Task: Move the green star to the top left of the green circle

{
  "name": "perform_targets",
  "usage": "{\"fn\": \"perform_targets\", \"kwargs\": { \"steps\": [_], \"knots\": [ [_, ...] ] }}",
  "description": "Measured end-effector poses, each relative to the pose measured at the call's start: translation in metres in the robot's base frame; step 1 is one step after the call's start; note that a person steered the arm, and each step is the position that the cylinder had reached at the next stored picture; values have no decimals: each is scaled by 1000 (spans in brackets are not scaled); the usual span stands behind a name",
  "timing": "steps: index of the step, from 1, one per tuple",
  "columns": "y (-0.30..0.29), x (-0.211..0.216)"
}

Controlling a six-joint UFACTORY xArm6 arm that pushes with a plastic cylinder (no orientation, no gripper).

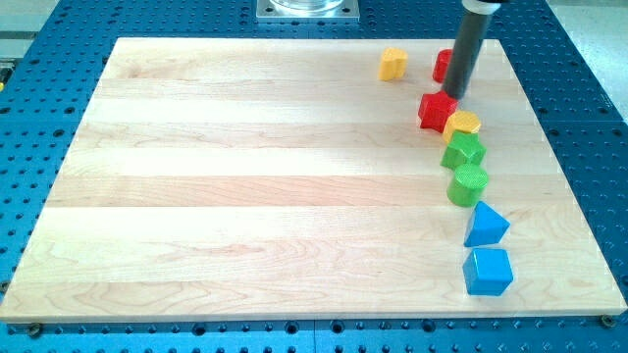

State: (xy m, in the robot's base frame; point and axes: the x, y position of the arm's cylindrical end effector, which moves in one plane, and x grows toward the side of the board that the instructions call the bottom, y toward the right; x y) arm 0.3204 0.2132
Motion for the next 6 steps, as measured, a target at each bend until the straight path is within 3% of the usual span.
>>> {"fn": "perform_targets", "kwargs": {
  "steps": [2,3,4,5,6],
  "knots": [
    [31,63],
    [-10,114],
    [-41,99],
    [-30,84],
    [-7,117]
  ]
}}
